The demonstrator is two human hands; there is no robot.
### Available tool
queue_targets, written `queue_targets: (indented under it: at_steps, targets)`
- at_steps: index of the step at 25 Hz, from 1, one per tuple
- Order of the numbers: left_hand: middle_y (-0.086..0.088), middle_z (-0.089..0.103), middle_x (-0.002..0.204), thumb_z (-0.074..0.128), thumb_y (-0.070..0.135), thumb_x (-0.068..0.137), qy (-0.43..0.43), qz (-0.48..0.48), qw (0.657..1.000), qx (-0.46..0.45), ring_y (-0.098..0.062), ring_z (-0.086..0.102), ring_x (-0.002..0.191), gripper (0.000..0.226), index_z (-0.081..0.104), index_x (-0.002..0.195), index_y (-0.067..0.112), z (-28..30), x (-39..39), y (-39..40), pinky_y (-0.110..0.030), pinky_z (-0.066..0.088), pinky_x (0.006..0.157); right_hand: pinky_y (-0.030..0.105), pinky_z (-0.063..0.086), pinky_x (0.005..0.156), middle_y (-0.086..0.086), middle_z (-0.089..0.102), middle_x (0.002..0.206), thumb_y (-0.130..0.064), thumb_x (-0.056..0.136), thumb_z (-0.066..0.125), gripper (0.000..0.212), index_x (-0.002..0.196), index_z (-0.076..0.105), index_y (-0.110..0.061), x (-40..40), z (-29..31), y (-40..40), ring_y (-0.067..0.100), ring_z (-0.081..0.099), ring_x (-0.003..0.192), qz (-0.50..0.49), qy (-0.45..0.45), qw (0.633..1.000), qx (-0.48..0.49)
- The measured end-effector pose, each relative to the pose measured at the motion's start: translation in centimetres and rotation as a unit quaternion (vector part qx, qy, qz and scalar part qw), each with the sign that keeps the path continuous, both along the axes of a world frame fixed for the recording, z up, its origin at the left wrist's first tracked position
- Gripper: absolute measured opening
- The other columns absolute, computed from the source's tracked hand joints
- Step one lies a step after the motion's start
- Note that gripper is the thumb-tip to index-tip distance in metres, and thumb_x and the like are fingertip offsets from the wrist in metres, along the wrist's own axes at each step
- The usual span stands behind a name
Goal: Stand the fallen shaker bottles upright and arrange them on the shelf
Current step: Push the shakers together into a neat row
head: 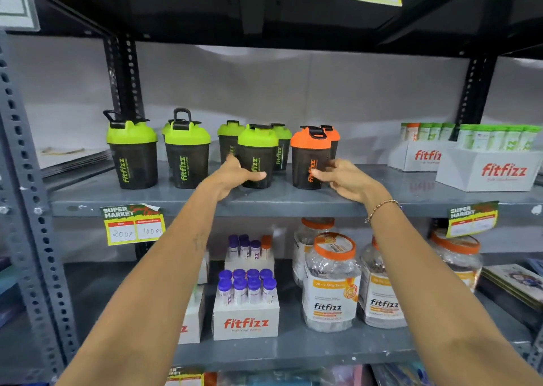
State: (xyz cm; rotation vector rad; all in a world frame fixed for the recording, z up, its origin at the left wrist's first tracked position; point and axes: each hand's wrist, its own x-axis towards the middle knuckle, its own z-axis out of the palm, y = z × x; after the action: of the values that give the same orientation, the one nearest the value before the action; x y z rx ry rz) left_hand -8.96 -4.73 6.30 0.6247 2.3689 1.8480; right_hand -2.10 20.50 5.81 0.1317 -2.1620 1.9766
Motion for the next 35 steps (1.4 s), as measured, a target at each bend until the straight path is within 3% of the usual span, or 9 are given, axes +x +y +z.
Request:
queue_targets:
  at_steps: [2, 5, 10, 13, 16, 20, 25, 29, 35]
  targets:
    - [-0.01, 0.055, 0.136, 0.081, 0.009, 0.075, 0.011, -0.003, 1.0, -0.009, -0.024, 0.05, 0.125, 0.076, 0.038, 0.137, 0.003, -0.1, -0.7, 0.0, -0.044, 0.036, 0.111, 0.037, 0.041, 0.11, 0.01, 0.061, 0.132, 0.009, 0.084, 0.064, 0.054, 0.135, 0.05, -0.003, -0.6, -0.1, 0.6, 0.022, 0.057, 0.123, 0.009, -0.002, 0.999, 0.045]
    - [-0.006, 0.064, 0.121, 0.082, 0.009, 0.073, 0.04, 0.016, 0.999, -0.003, -0.022, 0.057, 0.114, 0.052, 0.054, 0.117, 0.008, -0.3, -0.4, 0.5, -0.034, 0.042, 0.102, 0.039, 0.046, 0.107, 0.009, 0.065, 0.124, 0.007, 0.08, 0.07, 0.054, 0.129, 0.054, -0.007, -1.1, -0.2, 0.5, 0.023, 0.061, 0.118, -0.001, 0.008, 0.989, 0.147]
    - [-0.007, 0.065, 0.117, 0.085, 0.014, 0.069, 0.056, 0.044, 0.997, -0.005, -0.024, 0.059, 0.113, 0.059, 0.056, 0.12, 0.005, -0.5, -0.4, 1.2, -0.038, 0.044, 0.102, 0.041, 0.05, 0.103, 0.003, 0.071, 0.105, 0.007, 0.076, 0.073, 0.04, 0.109, 0.062, -0.014, -1.5, 0.1, 2.1, 0.022, 0.065, 0.107, -0.004, 0.001, 0.987, 0.158]
    - [0.004, 0.066, 0.096, 0.086, 0.015, 0.068, 0.066, 0.048, 0.997, -0.009, -0.021, 0.06, 0.104, 0.036, 0.06, 0.092, 0.021, -0.4, 0.3, 3.0, -0.031, 0.046, 0.09, 0.04, 0.051, 0.1, 0.0, 0.072, 0.1, 0.008, 0.076, 0.073, 0.037, 0.098, 0.063, -0.02, -1.1, 0.2, 4.4, 0.023, 0.065, 0.108, -0.005, 0.0, 0.989, 0.15]
    - [0.004, 0.067, 0.094, 0.086, 0.015, 0.068, 0.082, 0.035, 0.996, -0.01, -0.021, 0.061, 0.105, 0.034, 0.058, 0.08, 0.029, -0.4, 1.1, 5.0, -0.034, 0.047, 0.094, 0.032, 0.053, 0.092, 0.0, 0.071, 0.102, 0.007, 0.075, 0.074, 0.037, 0.104, 0.062, -0.014, -0.4, 0.1, 6.8, 0.025, 0.064, 0.112, -0.018, -0.004, 0.991, 0.131]
    - [-0.006, 0.069, 0.111, 0.087, 0.022, 0.066, 0.087, 0.051, 0.995, -0.026, -0.023, 0.061, 0.109, 0.034, 0.061, 0.087, 0.023, -0.6, 1.3, 6.2, -0.04, 0.047, 0.099, 0.03, 0.051, 0.091, 0.002, 0.067, 0.111, 0.005, 0.075, 0.075, 0.06, 0.13, 0.052, -0.002, 0.1, 0.1, 8.2, 0.021, 0.062, 0.113, -0.029, -0.012, 0.99, 0.135]
    - [-0.006, 0.068, 0.116, 0.088, 0.027, 0.065, 0.093, 0.061, 0.993, -0.047, -0.022, 0.061, 0.11, 0.044, 0.06, 0.098, 0.022, -0.6, 1.3, 6.5, -0.041, 0.046, 0.101, 0.019, 0.054, 0.079, -0.003, 0.067, 0.106, 0.004, 0.074, 0.076, 0.061, 0.13, 0.053, -0.003, 0.4, 0.1, 8.2, 0.013, 0.064, 0.103, -0.029, -0.014, 0.989, 0.145]
    - [-0.005, 0.067, 0.115, 0.088, 0.03, 0.064, 0.1, 0.071, 0.991, -0.05, -0.019, 0.06, 0.106, 0.05, 0.059, 0.104, 0.019, -0.8, 1.4, 6.8, -0.034, 0.047, 0.096, 0.025, 0.051, 0.086, -0.002, 0.067, 0.108, 0.002, 0.073, 0.077, 0.064, 0.131, 0.052, -0.003, 0.5, 0.1, 8.2, 0.016, 0.062, 0.107, -0.04, -0.015, 0.988, 0.149]
    - [-0.003, 0.065, 0.114, 0.088, 0.031, 0.065, 0.102, 0.079, 0.99, -0.051, -0.02, 0.058, 0.109, 0.063, 0.057, 0.116, 0.012, -1.1, 1.3, 6.6, -0.029, 0.044, 0.089, 0.035, 0.047, 0.103, 0.011, 0.06, 0.133, 0.0, 0.075, 0.077, 0.066, 0.135, 0.049, -0.003, 1.0, 0.2, 7.9, 0.024, 0.057, 0.123, -0.05, -0.021, 0.985, 0.163]
